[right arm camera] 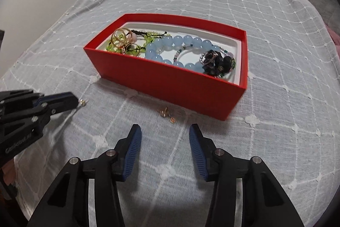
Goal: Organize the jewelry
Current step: 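Grasp the other gold earring with right tool while left holds its earring, then carry both gold earrings over the red box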
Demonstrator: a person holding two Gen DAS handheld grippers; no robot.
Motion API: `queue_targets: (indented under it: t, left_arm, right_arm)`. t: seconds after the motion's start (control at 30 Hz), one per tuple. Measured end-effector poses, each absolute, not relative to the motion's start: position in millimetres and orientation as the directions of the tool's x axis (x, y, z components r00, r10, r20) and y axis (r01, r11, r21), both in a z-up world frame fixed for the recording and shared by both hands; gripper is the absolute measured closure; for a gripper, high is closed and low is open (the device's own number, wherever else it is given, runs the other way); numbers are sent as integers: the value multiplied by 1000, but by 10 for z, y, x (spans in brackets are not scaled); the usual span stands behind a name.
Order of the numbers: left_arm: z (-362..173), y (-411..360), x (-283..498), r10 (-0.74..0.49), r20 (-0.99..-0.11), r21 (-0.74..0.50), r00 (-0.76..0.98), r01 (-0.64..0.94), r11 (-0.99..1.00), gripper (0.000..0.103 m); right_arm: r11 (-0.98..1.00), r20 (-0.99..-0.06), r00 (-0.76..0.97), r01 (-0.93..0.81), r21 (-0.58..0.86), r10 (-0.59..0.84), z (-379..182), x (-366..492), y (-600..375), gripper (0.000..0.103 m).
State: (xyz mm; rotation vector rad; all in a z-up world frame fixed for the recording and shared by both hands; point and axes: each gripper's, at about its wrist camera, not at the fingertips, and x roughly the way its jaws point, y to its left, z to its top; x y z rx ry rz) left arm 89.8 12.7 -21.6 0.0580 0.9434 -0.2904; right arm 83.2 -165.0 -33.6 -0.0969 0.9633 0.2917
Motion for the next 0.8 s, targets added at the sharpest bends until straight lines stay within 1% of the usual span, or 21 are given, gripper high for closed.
queue_targets:
  t: [0.17,0.23,0.27,0.3,0.37,0.47,0.77,0.8]
  left_arm:
    - [-216,158,886,-221,-805,-81,550,267,960,101]
    - [-212,158,885,-224,-804,-87,550,264,961,101]
    - [-211,151,886,-225,-804,-88,550,265,960,101]
    - [-208,142,885,-225,-804,-87,551,266,960,101]
    - [-210,138,884,-227,-804,-87,550,268,959,101]
    - [-205,139,874,-229,-804,-90,549,267,959,101]
    - [-175,190,877,-236,-803,-108,548,257,960,101]
    - [-167,199,878,-239,-802,-112,548,255,961,101]
  right_arm:
    - [961,-812,548,-270,56,202,-364,924,-1610,68]
    - [962,-810,553,-268,49,196,-361,939,-1612,75]
    - [961,-810,552,-271,51,199,-360,940,-1616,84]
    - [961,-811,549,-273,53,200,-362,946,-1611,88]
    - [959,-811,549,-278,50,201,-358,946,-1602,92]
    - [956,-814,547,-291,34,195,-340,951,-1590,93]
    - [960,-829,521,-273,66,205,-282,898,-1706,94]
    - [960,-832,515,-271,71,207,-268,890,-1717,103]
